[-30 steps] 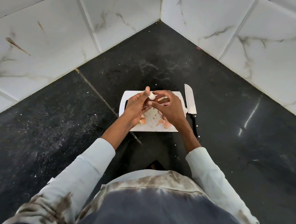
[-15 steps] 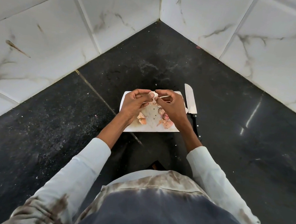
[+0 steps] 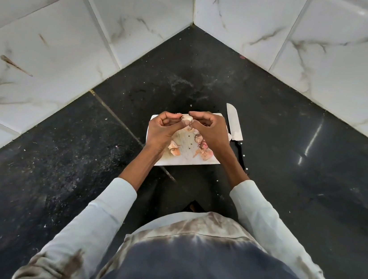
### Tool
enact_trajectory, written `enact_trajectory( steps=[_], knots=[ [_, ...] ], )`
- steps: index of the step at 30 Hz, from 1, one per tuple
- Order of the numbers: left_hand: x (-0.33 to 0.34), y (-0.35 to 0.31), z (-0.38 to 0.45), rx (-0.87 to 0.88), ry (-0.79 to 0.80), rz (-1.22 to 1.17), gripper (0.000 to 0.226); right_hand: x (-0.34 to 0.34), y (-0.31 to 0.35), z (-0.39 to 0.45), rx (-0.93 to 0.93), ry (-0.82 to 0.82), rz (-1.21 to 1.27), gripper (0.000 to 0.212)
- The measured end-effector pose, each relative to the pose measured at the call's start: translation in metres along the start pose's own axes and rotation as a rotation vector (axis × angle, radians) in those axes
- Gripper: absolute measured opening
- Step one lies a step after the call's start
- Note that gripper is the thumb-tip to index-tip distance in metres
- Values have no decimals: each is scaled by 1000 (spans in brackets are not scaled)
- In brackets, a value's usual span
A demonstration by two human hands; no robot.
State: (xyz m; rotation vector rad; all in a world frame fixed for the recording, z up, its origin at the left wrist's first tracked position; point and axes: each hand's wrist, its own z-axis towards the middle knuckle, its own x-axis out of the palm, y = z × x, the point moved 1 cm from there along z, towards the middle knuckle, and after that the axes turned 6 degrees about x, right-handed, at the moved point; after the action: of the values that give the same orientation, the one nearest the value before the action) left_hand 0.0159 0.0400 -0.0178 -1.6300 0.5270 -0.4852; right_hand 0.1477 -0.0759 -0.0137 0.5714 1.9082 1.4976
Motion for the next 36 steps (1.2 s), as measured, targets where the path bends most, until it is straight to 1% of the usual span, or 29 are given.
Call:
enact_trajectory(
  steps=[6,12,18,24,27,30,33,36],
  knots=[
    [0,1,3,-25,7,-21,36,0,-1,1,6,-14,18,23],
    [2,4,5,-26,15,-6,33,-2,-2,2,70,-18,53,21],
    [1,5,2,-4,12,12,32,-1,-1,1,56,-29,17,19],
    [4,5,-1,9,10,-51,33,5,0,0,2,-77,-84,20],
    [9,4,-1,27,-8,-40,30,5,-2,-2,27,-86,-55,23],
    [8,6,2,-14,-3,-88,30,3,-3,-1,55,-76,3,23],
    [6,7,6,-62,2,-108,29,1,-3,1,127,-70,99,23],
    [4,8,8,-73,2,-114,25,-1,-1,1,150,-63,133,24]
  ],
)
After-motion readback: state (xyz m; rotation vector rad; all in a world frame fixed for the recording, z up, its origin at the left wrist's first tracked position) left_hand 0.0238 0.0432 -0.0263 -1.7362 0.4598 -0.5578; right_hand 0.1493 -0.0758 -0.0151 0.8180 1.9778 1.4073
